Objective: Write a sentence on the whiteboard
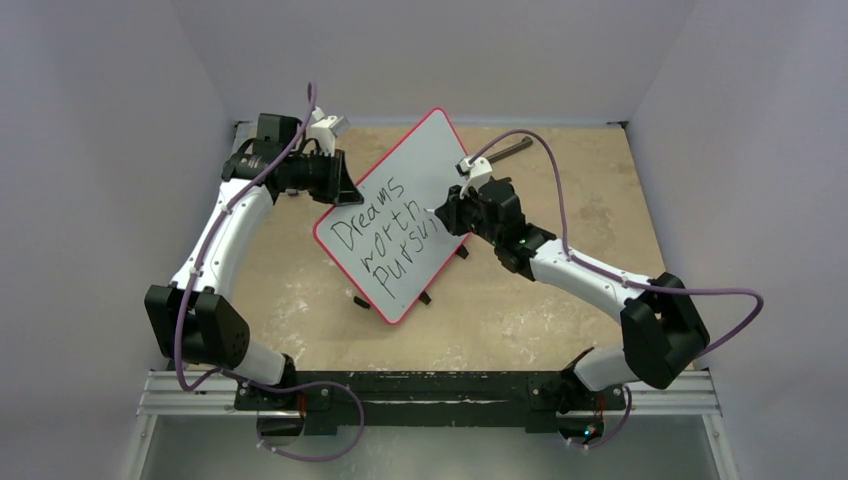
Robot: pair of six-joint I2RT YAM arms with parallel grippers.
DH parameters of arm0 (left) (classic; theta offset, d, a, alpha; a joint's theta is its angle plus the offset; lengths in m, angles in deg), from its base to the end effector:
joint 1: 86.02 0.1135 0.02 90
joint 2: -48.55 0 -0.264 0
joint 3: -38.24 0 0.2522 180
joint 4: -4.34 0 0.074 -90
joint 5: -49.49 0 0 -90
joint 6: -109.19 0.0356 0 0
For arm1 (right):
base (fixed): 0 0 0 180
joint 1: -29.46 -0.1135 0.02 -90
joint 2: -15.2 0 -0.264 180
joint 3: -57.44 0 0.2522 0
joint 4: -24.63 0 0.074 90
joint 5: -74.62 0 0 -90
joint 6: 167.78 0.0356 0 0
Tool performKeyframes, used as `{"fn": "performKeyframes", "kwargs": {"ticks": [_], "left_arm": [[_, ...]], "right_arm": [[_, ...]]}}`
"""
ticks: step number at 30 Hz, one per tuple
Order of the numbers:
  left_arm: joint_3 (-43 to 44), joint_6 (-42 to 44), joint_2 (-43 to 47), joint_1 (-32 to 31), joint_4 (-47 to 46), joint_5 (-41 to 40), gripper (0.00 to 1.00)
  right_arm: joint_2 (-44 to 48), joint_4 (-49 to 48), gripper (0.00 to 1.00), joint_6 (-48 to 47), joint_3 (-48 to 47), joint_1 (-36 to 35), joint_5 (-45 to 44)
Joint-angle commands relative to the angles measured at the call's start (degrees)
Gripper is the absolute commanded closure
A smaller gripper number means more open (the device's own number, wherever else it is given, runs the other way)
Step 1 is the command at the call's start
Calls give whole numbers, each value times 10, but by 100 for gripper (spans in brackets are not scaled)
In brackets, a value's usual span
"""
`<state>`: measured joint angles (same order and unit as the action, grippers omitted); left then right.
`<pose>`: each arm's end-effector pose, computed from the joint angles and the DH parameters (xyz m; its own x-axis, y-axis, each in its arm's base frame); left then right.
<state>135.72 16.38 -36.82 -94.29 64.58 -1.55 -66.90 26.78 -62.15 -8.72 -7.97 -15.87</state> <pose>0.3067 -0.0672 0.3538 -0.7619 0.0722 -0.6437 0.4904 0.7135 -0.5004 0.2626 0.2006 0.2717 -0.3995 0.0335 -0.9161 -0.5126 0.8203 0.2535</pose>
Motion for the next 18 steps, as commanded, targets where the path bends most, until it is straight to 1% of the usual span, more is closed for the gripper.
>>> {"fn": "performKeyframes", "kwargs": {"ticks": [1,8,18], "left_arm": [[19,17,24,-3,-23,11,100],[19,17,23,-3,-22,10,100],[19,17,22,-3,-21,9,100]], "right_arm": [[4,-18,100,5,11,0,-1],[16,-7,100,-2,4,0,-9],[66,6,100,-21,18,1,-67]]}}
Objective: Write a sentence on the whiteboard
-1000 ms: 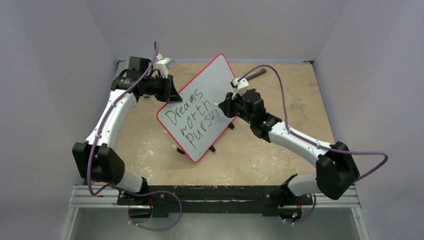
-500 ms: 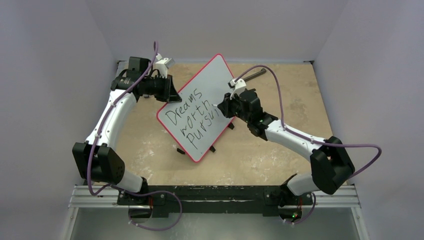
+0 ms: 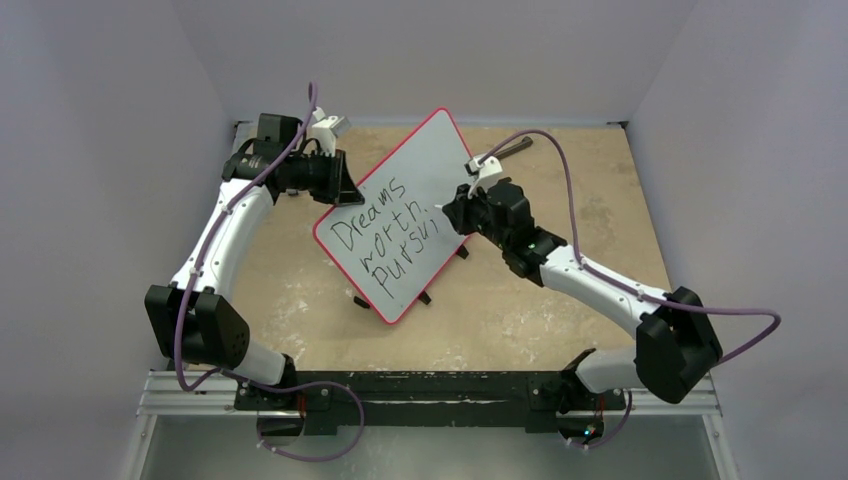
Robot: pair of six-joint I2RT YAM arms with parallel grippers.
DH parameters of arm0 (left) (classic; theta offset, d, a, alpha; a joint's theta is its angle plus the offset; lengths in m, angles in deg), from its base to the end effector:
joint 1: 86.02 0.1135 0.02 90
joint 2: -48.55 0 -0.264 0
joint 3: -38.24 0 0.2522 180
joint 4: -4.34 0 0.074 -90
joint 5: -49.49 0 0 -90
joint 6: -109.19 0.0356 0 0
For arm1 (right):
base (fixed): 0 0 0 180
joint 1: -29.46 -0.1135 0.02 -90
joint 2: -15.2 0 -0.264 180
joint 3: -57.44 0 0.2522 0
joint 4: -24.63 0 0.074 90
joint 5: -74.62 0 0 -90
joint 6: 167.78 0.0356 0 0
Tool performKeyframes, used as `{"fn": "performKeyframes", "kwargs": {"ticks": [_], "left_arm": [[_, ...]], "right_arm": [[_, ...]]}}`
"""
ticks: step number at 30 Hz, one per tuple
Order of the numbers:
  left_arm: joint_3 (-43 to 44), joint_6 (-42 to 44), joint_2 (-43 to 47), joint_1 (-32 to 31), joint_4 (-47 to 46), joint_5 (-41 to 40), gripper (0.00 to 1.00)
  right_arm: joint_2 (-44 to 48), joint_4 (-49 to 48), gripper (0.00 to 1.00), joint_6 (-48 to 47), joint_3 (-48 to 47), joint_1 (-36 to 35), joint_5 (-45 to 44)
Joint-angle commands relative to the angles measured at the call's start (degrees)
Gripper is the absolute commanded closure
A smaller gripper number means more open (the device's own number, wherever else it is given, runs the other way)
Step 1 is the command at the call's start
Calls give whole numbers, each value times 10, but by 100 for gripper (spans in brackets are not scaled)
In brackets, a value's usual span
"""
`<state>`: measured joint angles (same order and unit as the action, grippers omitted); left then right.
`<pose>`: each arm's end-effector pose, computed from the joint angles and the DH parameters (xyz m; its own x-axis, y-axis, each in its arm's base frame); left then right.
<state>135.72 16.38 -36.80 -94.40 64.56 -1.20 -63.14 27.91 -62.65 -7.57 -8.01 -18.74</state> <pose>0.3064 -0.0679 0.3541 -0.7614 0.0738 -0.6440 0.4947 0.7083 -0.5036 0.2529 0.1912 0.2826 -0.3659 0.0478 -0.9294 -0.4840 0.8432 0.2339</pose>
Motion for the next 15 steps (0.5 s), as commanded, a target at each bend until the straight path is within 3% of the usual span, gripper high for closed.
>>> {"fn": "performKeyframes", "kwargs": {"ticks": [1,15], "left_arm": [[19,18,22,-2,-21,6,100],[19,19,19,-5,-19,2,100]], "right_arm": [[30,-4,100,-19,8,2,-44],[-8,-15,100,-21,-1,9,-37]]}}
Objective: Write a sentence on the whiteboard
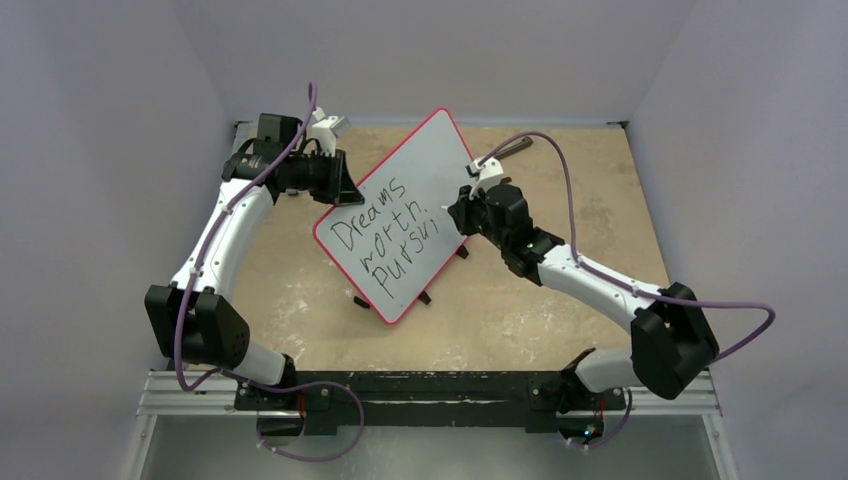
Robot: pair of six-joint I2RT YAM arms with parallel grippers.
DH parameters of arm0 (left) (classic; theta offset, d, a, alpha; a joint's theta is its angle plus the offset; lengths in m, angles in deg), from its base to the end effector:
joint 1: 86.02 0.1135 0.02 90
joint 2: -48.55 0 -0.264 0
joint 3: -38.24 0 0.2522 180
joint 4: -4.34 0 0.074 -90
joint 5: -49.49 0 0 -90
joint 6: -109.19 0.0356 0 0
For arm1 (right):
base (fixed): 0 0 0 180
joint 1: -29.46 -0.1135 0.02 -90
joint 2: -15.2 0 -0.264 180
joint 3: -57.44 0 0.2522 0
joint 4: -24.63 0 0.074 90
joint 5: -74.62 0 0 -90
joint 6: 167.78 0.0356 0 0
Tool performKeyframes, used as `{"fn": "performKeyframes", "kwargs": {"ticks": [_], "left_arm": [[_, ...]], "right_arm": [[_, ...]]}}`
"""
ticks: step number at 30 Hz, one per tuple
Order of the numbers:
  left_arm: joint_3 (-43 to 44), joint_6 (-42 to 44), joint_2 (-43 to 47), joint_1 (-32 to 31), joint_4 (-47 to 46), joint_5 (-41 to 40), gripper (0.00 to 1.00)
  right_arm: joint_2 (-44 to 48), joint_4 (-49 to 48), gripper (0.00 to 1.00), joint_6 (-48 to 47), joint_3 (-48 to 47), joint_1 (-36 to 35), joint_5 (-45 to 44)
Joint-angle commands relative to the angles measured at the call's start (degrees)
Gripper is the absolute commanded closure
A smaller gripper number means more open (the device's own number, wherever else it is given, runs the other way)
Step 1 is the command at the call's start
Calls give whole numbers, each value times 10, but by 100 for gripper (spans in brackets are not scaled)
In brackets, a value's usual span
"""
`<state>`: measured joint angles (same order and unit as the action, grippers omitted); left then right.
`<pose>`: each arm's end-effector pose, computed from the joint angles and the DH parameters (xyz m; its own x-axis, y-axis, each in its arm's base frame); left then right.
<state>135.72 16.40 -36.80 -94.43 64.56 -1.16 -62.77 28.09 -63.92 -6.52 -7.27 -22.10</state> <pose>0.3063 -0.0681 0.3541 -0.7612 0.0745 -0.6442 0.4956 0.7075 -0.5038 0.2541 0.1844 0.2778 -0.3544 0.0324 -0.9345 -0.4322 0.8806 0.1944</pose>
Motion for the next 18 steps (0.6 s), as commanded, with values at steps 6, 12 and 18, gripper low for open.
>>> {"fn": "performKeyframes", "kwargs": {"ticks": [6,12,18], "left_arm": [[20,19,19,-5,-19,3,100],[20,19,18,-5,-20,3,100],[20,19,19,-5,-19,4,100]], "right_arm": [[-32,-20,100,-7,-18,2,6],[-33,-21,100,-4,-3,3,8],[-25,-22,100,1,22,3,10]]}}
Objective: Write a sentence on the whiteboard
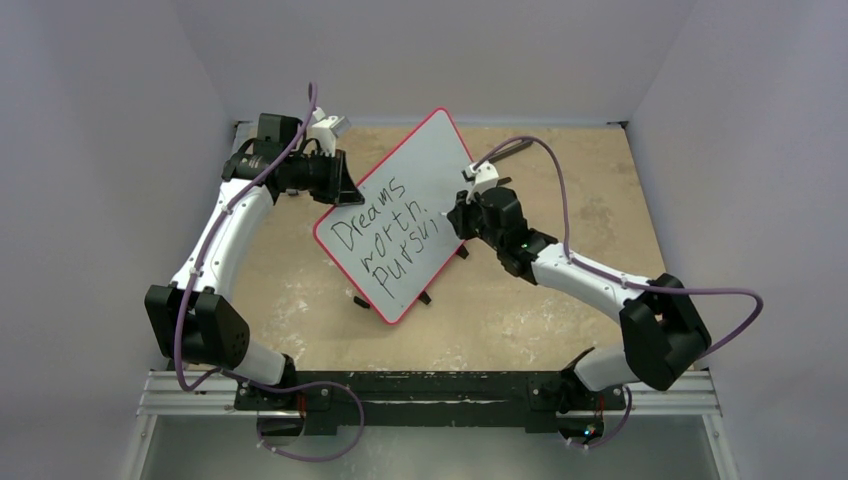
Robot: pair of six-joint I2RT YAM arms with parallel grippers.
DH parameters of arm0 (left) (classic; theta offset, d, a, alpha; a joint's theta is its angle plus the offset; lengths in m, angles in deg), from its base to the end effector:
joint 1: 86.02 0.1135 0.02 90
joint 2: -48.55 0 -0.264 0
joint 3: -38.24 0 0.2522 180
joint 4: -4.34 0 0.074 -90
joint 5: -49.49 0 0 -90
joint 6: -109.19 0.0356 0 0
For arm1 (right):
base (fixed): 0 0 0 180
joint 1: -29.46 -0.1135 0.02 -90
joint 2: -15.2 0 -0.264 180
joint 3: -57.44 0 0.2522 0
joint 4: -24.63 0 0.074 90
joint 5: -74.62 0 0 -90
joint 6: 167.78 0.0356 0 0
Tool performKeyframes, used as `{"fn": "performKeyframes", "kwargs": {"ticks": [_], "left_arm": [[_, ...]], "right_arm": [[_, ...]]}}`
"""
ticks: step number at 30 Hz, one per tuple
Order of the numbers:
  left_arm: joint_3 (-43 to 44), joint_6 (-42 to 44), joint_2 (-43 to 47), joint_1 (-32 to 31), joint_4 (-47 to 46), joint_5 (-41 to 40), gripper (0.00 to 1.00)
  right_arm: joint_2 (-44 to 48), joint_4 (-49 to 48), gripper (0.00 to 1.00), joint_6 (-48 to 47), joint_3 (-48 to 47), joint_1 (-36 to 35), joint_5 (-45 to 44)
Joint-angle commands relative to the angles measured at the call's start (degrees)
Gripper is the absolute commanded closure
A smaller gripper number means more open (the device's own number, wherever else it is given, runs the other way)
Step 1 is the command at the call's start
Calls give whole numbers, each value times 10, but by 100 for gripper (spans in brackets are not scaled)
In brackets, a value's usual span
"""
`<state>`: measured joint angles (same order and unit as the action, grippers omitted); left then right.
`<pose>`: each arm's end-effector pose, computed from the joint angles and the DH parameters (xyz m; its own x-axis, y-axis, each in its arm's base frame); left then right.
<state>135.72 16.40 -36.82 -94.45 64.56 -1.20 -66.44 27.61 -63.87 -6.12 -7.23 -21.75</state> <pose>0.3064 -0.0682 0.3540 -0.7614 0.0748 -0.6440 0.4954 0.7078 -0.5035 0.2617 0.1901 0.2571 -0.4025 -0.0020 -0.9154 -0.4265 0.8852 0.1856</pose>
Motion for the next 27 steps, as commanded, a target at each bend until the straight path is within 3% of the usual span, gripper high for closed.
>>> {"fn": "performKeyframes", "kwargs": {"ticks": [1,11,27], "left_arm": [[20,19,20,-5,-20,4,100],[20,18,21,-5,-20,5,100],[20,19,19,-5,-19,4,100]], "right_arm": [[14,-17,100,2,22,2,7],[29,-16,100,5,39,2,6],[-1,-14,100,-5,-21,2,0]]}}
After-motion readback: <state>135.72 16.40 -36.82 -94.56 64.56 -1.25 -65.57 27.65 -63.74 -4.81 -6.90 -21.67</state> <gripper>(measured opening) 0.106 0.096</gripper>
